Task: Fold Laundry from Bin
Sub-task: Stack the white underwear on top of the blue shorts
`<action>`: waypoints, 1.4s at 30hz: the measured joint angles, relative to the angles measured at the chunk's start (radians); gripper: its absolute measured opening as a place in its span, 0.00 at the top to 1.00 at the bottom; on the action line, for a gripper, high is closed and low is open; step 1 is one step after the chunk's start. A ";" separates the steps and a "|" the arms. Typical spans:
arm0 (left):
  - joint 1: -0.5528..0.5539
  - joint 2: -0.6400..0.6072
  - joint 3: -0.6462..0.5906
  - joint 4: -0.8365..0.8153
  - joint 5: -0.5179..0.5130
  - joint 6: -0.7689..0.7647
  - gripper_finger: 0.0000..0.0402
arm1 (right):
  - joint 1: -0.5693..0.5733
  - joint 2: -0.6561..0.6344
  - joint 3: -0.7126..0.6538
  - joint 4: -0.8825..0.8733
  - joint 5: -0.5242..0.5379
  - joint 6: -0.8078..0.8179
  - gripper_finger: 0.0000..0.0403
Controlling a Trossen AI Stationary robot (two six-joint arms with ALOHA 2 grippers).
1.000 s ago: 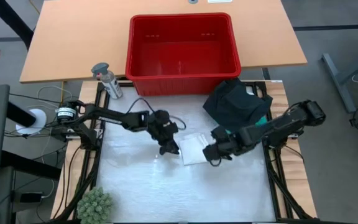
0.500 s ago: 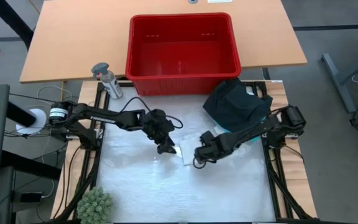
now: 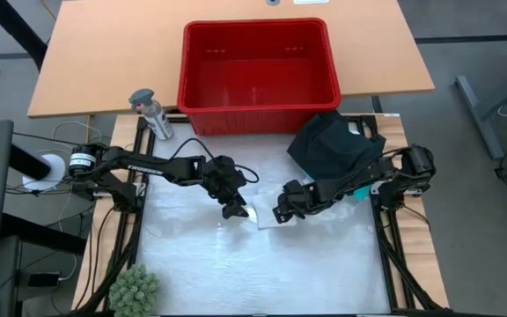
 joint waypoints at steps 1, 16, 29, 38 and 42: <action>0.000 0.000 0.000 0.000 -0.001 0.004 0.27 | 0.000 0.001 -0.001 0.001 0.000 -0.001 0.39; 0.022 -0.006 0.000 0.019 0.011 -0.044 0.27 | -0.001 -0.039 0.084 0.121 0.011 -0.063 0.92; 0.050 -0.067 0.000 0.062 0.047 -0.064 0.27 | -0.156 -0.519 0.097 -0.222 0.288 -0.127 0.92; 0.056 -0.067 0.000 0.062 0.011 -0.058 0.27 | -0.335 -0.843 0.098 -0.300 0.411 -0.314 0.92; 0.069 -0.067 0.000 0.062 -0.016 -0.058 0.27 | -0.411 -0.916 0.138 -0.283 0.426 -0.418 0.92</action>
